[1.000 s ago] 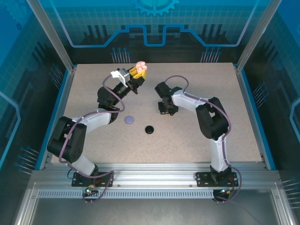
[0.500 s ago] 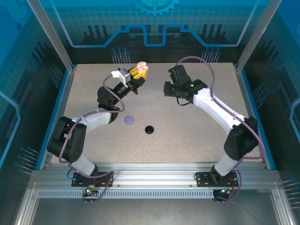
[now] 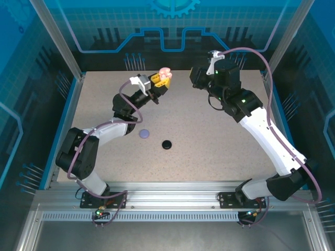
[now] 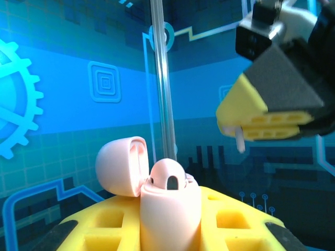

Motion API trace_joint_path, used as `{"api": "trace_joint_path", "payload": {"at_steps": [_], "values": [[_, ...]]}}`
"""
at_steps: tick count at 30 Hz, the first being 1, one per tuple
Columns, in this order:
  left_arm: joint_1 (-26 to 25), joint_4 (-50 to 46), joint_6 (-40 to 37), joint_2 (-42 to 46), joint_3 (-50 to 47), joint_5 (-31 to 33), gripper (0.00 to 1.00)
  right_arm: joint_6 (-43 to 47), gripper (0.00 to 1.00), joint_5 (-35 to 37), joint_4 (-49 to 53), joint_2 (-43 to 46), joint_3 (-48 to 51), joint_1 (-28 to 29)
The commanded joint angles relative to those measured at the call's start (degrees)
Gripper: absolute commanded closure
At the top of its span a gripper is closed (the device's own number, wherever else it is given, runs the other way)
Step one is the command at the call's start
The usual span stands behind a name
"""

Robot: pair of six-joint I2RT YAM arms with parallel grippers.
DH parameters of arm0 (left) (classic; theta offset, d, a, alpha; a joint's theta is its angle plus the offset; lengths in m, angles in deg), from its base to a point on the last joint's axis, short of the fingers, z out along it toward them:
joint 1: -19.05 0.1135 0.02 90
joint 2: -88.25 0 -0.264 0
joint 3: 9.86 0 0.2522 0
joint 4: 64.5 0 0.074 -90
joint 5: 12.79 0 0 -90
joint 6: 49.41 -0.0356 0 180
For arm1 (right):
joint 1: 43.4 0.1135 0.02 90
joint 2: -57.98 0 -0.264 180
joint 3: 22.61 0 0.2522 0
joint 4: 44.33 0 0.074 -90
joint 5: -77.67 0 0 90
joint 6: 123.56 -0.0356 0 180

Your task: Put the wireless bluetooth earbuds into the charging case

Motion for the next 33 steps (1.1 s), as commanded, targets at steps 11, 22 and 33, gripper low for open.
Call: {"api": "trace_joint_path", "payload": {"at_steps": [11,22,33], "values": [[-3.9,-0.6,-2.9,-2.9,3.9,-0.6,1.00,-1.1,0.82,-1.2,-7.7,-0.1,-0.2,3.9],[-4.1,-0.6,-2.8,-2.9,4.3,-0.6,1.00,-1.6,0.82,-1.4,-9.5,-2.7,-0.2,6.1],[-4.2,-0.7,-2.9,-2.7,4.6,-0.4,1.00,-2.1,0.83,-1.6,-9.6,-4.8,-0.5,6.4]]}}
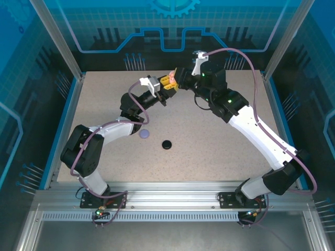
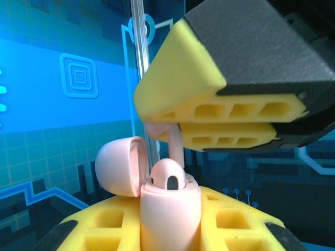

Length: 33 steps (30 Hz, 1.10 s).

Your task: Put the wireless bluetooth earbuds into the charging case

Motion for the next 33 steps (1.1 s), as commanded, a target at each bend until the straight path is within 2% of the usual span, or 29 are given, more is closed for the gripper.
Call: {"api": "trace_joint_path", "payload": {"at_steps": [1,26,33], "values": [[-0.5,0.9,-1.4,-0.3,2.0,-0.4,1.00,-0.6,0.83,-0.3,-2.1,-0.4,-0.3,0.7],[-0.6,1.3,-1.9,0.1,2.4,0.8,1.00,0.0,0.86,0.2,-3.4,0.6,6.6,1.0],[-0.6,1.5,-1.4,-0.2,2.6,0.8,1.00,-1.2,0.79,1.6,-3.2,1.1,7.0,1.0]]}}
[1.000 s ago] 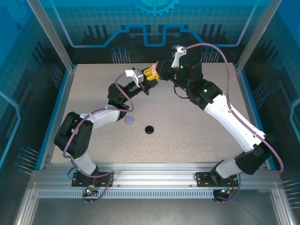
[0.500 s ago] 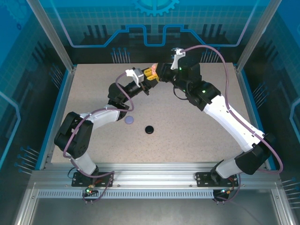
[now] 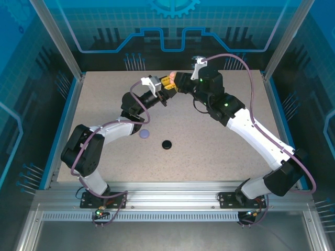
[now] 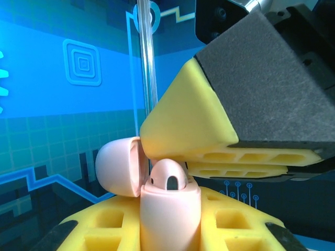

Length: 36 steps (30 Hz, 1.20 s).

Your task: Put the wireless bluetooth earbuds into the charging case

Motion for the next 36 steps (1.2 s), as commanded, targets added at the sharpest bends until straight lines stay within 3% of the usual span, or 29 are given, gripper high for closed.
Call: {"api": "trace_joint_path", "payload": {"at_steps": [1,9,14,22,29,36], "values": [[-0.6,3.8,-1.4,0.1,2.4,0.0,1.00,-0.6,0.78,0.6,1.9,0.1,0.1,1.0],[-0.8,4.2,-1.0,-0.4,1.2,0.2,1.00,-0.4,0.50,-0.9,3.2,-0.9,-6.2,-0.6],[-0.8,4.6,-1.0,-0.7,0.2,0.9,1.00,-0.1,0.42,-2.0,5.0,0.1,-9.3,-1.6],[-0.8,5.4,-0.5,-1.4,-2.0,1.0,1.00,0.6,0.42,-7.6,15.1,-3.4,-17.7,-6.0],[-0.8,4.9,0.0,-2.0,-3.7,-0.6,1.00,2.4,0.43,-12.9,28.6,-13.4,-31.5,-8.7],[-0.9,4.3,0.6,-2.2,-4.4,-1.6,1.00,4.1,0.58,-17.8,37.1,-23.8,-42.7,-9.8]]}}
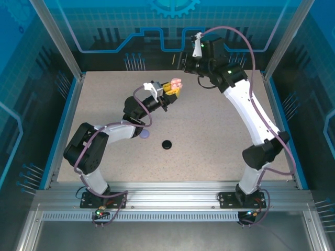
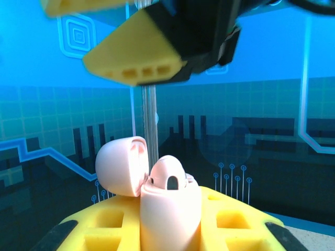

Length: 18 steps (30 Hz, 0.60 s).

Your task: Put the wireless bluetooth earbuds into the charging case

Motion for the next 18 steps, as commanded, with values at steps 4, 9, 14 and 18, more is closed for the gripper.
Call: {"api": "trace_joint_path", "payload": {"at_steps": [4,9,14,18], "values": [[-0.6,1.3,0.5,-0.2,-0.7,-1.6,1.00,2.8,0.67,-6.6,10.7,-7.8,-9.7,-1.2],[-0.7,1.0,0.1,-0.3,-1.0,-1.4,1.00,3.6,0.78,-8.3,13.4,-10.8,-12.2,-1.1],[-0.7,0.8,-0.4,-0.2,-0.8,-1.0,1.00,4.6,0.84,-9.2,14.2,-9.4,-9.7,-0.6],[-0.6,0.8,-0.5,-0.5,-0.3,-0.7,1.00,5.0,0.85,-8.7,12.6,-4.8,-3.4,0.6]]}}
